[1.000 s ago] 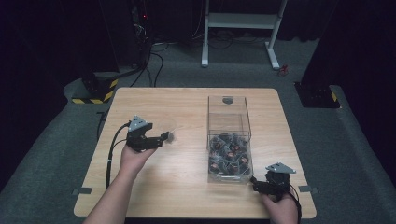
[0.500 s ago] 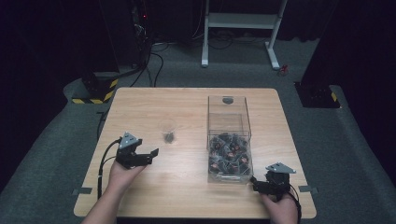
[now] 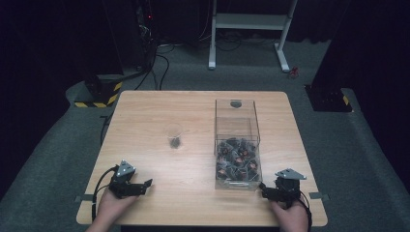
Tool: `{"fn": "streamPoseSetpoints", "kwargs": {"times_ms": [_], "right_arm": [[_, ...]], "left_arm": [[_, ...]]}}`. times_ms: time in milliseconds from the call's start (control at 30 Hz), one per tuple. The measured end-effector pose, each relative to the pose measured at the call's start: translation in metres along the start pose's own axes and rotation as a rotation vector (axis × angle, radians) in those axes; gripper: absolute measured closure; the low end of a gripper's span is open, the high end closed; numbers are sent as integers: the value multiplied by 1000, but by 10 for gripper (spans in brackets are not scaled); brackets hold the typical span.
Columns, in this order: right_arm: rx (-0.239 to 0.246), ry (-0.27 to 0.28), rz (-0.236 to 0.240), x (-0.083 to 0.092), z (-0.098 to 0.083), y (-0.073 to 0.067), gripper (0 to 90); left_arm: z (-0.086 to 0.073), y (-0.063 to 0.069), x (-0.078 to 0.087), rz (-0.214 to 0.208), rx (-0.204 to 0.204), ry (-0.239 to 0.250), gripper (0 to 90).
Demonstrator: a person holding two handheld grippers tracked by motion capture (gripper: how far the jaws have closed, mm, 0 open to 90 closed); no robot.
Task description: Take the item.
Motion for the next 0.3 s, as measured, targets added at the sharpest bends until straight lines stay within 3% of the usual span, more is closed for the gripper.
{"fn": "streamPoseSetpoints", "kwargs": {"times_ms": [300], "right_arm": [[-3, -2, 3, 0, 0, 0, 104]], "left_arm": [[-6, 3, 4, 34, -28, 34, 148]]}}
Point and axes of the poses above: each handheld gripper's, and its own axes: x roughly backward along the jaws, z roughly out of its top, y roughly to its right, the point moved 5 cm from there along -x, roughly forward along the jaws, and after that the axes turned 13 degrees about z, right-handed, at the moved point
